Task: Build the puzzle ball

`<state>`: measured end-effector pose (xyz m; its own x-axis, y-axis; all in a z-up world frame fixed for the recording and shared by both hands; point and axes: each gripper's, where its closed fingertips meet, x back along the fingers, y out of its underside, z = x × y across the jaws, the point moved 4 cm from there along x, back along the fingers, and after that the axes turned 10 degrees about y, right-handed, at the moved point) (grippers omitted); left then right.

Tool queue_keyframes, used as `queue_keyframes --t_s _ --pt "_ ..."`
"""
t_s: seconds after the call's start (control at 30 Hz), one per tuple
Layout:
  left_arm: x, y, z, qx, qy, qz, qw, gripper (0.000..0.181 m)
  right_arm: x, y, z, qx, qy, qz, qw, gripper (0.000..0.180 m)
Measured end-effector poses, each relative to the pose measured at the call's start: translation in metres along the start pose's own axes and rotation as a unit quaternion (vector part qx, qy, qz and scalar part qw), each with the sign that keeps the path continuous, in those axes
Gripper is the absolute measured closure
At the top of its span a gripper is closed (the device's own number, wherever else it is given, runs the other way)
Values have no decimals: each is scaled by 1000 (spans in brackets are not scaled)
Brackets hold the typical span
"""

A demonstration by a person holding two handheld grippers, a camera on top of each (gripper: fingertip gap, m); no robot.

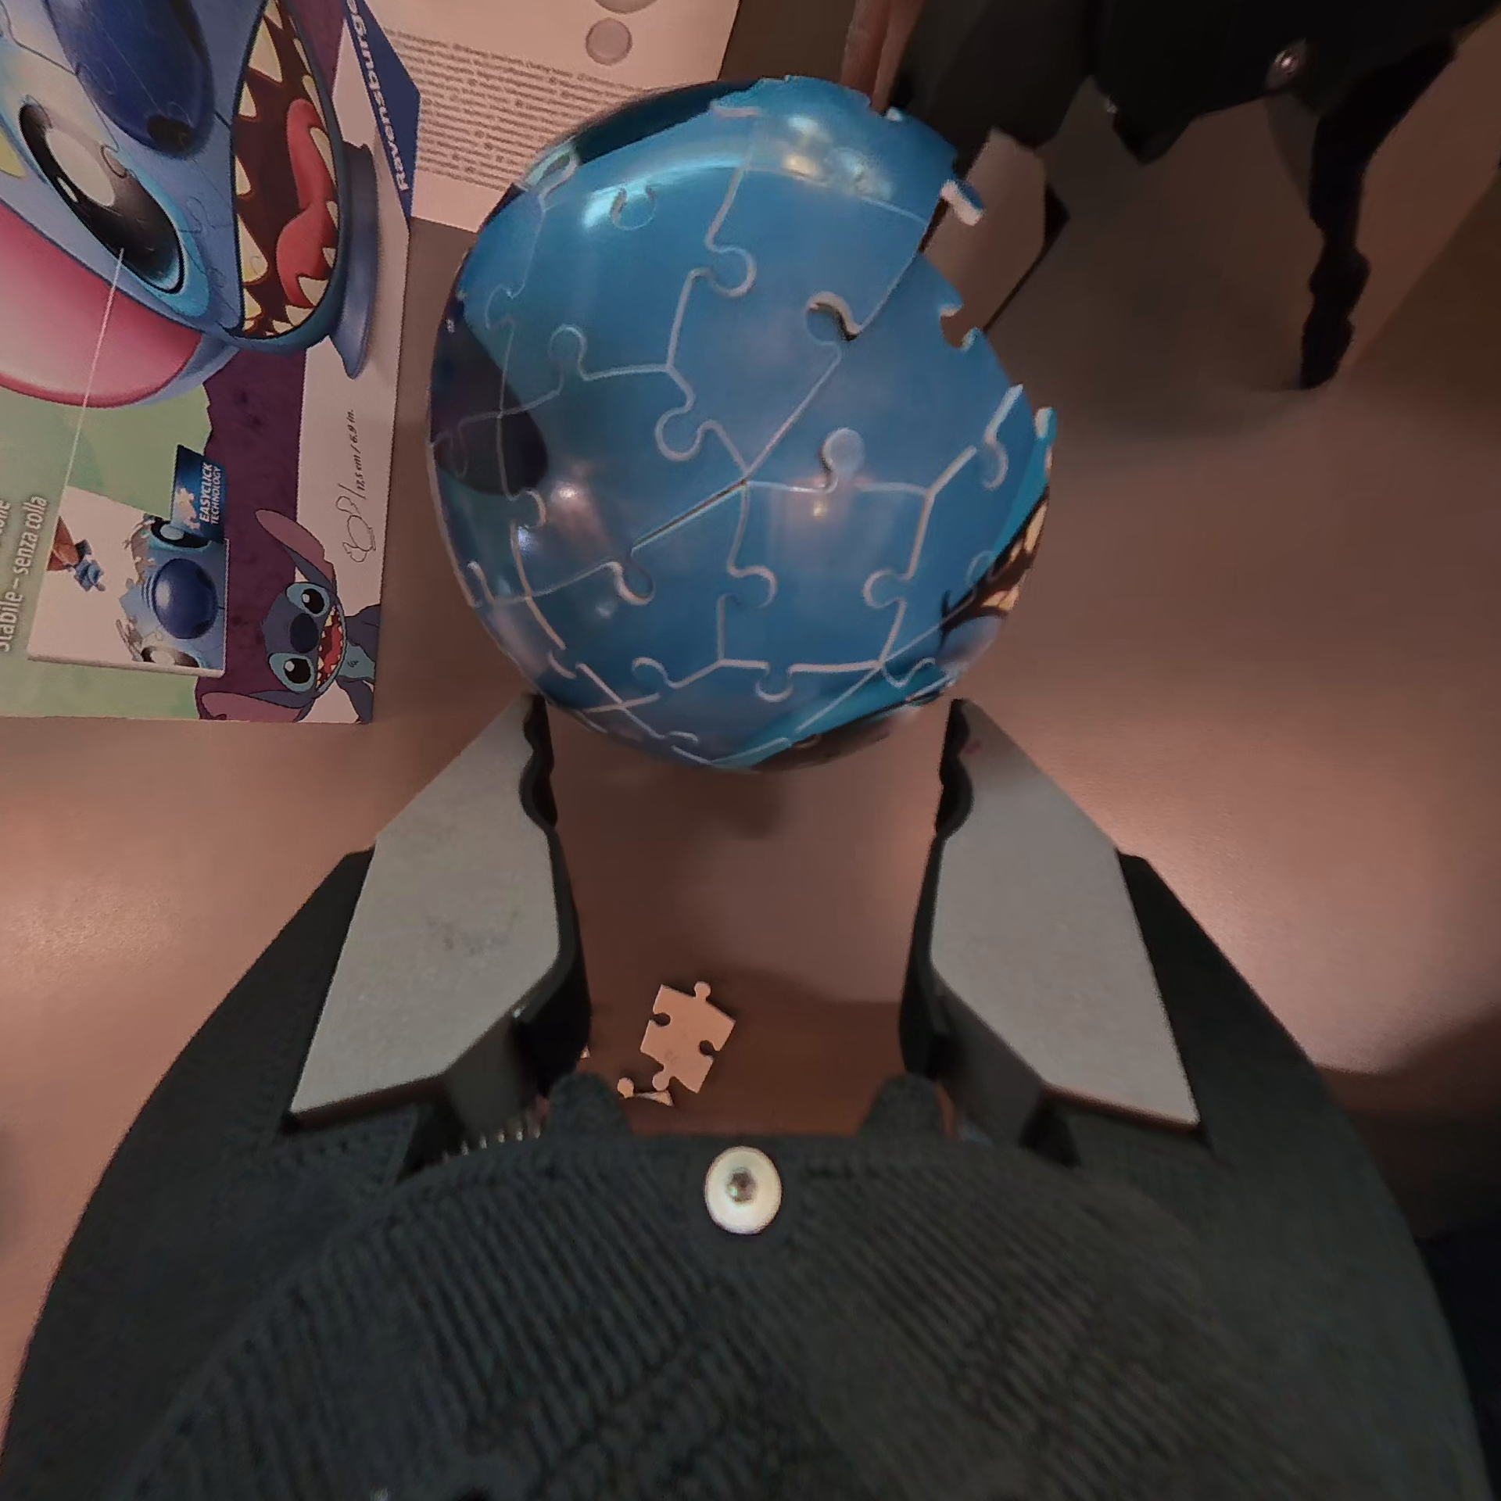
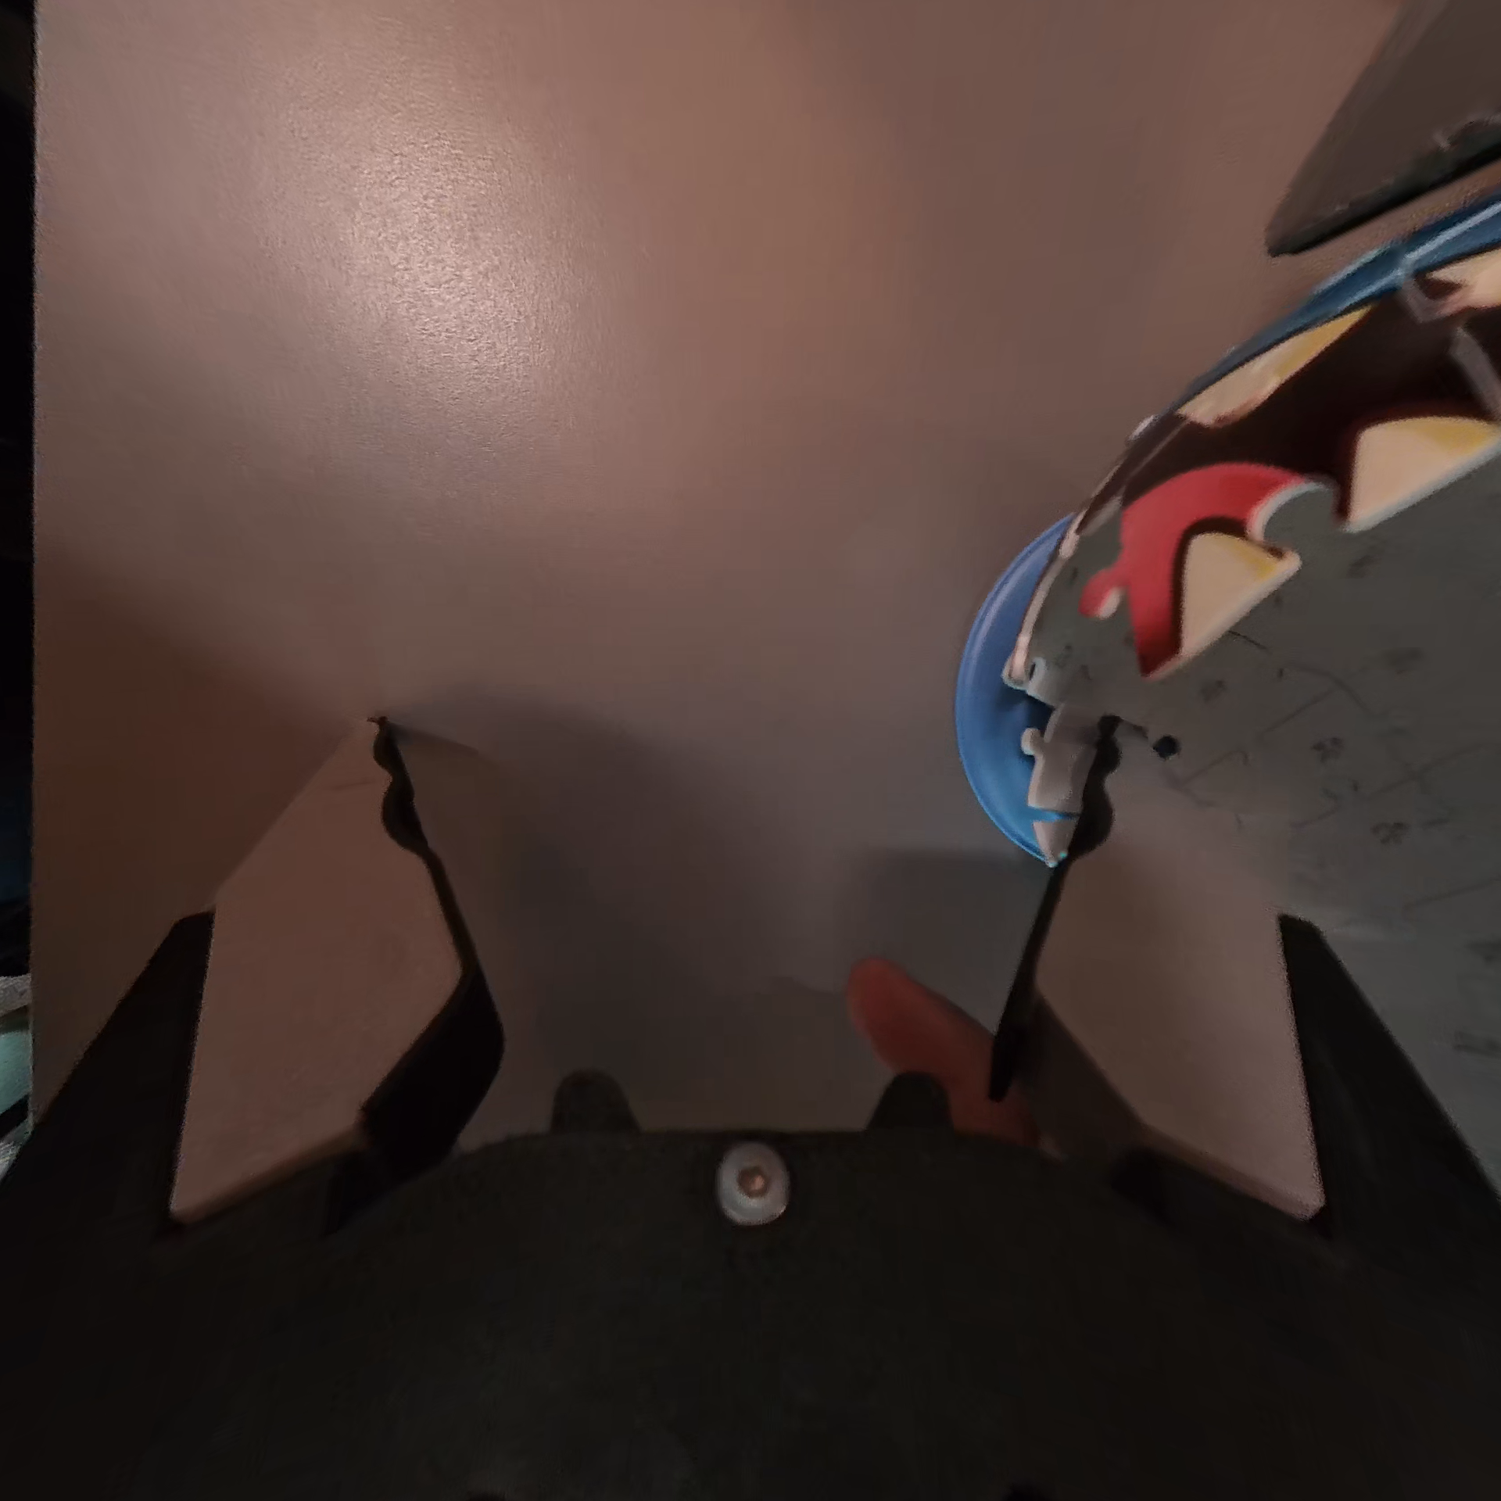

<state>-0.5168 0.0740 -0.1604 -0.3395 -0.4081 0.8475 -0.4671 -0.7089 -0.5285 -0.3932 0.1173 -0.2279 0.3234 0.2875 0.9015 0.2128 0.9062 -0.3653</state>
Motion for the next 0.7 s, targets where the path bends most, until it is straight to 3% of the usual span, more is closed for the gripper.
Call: queue_keyframes --t_s 0.7 --pt "0 0 0 2 0 -1 1000 86 -2 -1 7 -41 23 -63 997 23"
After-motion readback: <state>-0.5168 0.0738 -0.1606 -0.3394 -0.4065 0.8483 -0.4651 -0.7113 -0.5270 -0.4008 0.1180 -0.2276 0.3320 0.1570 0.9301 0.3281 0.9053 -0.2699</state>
